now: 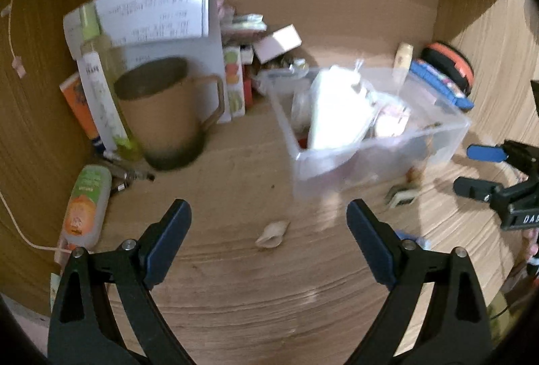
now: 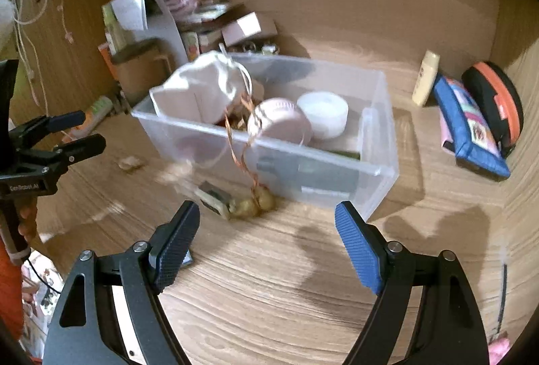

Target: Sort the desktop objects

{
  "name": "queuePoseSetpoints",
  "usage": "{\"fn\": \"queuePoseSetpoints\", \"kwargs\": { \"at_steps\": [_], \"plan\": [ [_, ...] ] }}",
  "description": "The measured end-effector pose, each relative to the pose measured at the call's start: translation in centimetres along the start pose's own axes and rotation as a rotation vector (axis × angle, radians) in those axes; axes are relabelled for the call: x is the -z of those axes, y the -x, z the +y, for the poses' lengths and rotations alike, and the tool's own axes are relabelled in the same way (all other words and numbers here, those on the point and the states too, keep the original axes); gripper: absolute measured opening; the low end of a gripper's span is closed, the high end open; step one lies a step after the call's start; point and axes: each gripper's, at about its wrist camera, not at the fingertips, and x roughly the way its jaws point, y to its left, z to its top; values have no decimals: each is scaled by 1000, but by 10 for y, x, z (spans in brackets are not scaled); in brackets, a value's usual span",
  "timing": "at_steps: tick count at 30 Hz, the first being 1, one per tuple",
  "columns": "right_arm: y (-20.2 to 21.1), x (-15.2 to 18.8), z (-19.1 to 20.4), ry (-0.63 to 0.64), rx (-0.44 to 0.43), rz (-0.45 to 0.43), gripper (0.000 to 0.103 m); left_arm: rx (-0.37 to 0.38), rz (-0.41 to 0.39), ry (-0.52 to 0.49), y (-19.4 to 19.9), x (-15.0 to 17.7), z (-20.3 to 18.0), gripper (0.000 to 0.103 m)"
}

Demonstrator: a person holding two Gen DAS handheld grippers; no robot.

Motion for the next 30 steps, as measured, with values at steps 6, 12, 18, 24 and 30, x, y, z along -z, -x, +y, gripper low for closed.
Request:
{"fn": "queuePoseSetpoints", "kwargs": {
  "at_steps": [6, 12, 18, 24, 30],
  "plan": [
    [-23, 7, 1, 27, 38, 43, 75, -26, 28, -41, -19, 16, 5, 94],
    [-39, 6, 2, 16, 43, 88, 55, -11, 38, -90, -29, 17, 5, 77],
    [-50, 4, 7, 1, 60, 106, 51, 39, 98, -93, -42, 14, 4, 62],
    [-58, 4, 12, 6, 68, 112, 49, 63, 134, -59, -50, 13, 11, 62],
    [-57, 4, 20, 29, 72, 96, 45, 95, 159, -53, -56, 13, 11, 51]
  ]
}}
